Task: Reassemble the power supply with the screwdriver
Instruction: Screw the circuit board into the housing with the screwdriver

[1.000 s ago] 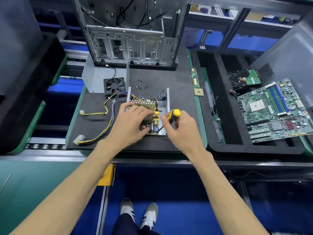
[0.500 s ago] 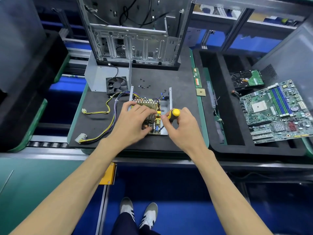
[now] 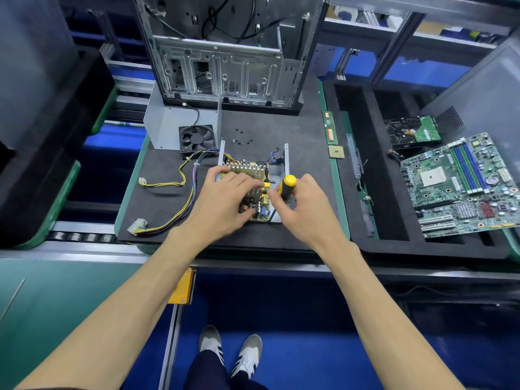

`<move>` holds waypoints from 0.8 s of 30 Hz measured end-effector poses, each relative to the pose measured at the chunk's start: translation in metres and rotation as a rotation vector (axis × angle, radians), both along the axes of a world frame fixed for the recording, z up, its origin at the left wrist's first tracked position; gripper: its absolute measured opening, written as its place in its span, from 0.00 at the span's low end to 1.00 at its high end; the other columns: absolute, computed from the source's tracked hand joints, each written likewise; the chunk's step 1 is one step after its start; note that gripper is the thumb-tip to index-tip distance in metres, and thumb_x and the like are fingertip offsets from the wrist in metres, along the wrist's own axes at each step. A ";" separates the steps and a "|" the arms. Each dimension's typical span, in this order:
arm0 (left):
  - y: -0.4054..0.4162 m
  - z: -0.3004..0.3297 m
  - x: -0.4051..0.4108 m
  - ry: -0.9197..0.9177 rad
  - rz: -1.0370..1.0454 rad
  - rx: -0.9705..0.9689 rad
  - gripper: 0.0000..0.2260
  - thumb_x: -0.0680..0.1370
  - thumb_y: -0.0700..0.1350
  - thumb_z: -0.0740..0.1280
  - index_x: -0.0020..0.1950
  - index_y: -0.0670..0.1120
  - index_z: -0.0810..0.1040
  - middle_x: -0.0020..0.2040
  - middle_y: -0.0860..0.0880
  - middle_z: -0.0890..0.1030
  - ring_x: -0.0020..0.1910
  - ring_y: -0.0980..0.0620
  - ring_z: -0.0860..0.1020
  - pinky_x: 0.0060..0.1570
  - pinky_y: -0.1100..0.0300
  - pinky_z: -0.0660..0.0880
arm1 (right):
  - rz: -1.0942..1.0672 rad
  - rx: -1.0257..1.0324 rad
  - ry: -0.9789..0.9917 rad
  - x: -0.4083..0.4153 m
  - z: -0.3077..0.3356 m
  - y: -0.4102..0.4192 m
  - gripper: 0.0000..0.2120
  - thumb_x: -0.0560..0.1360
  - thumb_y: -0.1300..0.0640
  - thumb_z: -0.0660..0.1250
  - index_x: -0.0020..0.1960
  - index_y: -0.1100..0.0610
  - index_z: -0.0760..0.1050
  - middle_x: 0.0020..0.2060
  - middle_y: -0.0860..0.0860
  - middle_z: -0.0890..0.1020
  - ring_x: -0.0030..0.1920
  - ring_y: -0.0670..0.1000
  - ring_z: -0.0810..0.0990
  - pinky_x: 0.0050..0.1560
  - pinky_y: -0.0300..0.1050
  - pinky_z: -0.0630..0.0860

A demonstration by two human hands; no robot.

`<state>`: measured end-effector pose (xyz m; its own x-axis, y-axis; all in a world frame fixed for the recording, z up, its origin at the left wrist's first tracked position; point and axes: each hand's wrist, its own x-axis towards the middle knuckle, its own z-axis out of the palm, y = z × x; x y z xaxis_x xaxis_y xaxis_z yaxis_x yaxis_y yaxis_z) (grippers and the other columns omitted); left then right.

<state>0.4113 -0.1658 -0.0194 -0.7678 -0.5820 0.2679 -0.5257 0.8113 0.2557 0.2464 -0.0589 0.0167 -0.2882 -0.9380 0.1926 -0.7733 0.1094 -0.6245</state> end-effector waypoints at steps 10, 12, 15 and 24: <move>0.001 0.002 0.000 -0.011 0.000 0.001 0.22 0.73 0.52 0.74 0.66 0.53 0.77 0.59 0.56 0.82 0.60 0.52 0.78 0.73 0.50 0.58 | 0.008 0.013 -0.016 -0.003 -0.005 -0.002 0.17 0.81 0.45 0.65 0.44 0.58 0.79 0.32 0.46 0.71 0.41 0.48 0.68 0.40 0.48 0.72; 0.001 0.002 0.000 -0.004 -0.002 -0.001 0.22 0.72 0.52 0.75 0.66 0.53 0.77 0.59 0.55 0.82 0.60 0.52 0.78 0.73 0.49 0.59 | -0.009 -0.022 -0.031 -0.003 -0.005 0.000 0.17 0.81 0.45 0.66 0.43 0.58 0.78 0.31 0.45 0.67 0.39 0.47 0.69 0.37 0.42 0.70; 0.001 0.001 0.000 0.011 -0.009 0.000 0.22 0.72 0.51 0.75 0.66 0.52 0.78 0.58 0.55 0.82 0.59 0.52 0.79 0.72 0.49 0.60 | -0.036 -0.047 -0.081 -0.003 -0.005 0.003 0.20 0.79 0.40 0.63 0.43 0.55 0.78 0.33 0.47 0.71 0.39 0.46 0.72 0.35 0.38 0.68; 0.003 0.014 0.000 0.177 -0.025 0.129 0.22 0.71 0.45 0.76 0.65 0.49 0.79 0.63 0.51 0.77 0.67 0.47 0.71 0.68 0.54 0.59 | -0.265 -0.195 -0.546 -0.015 0.012 0.001 0.16 0.81 0.46 0.64 0.39 0.50 0.81 0.37 0.48 0.84 0.37 0.48 0.77 0.38 0.31 0.70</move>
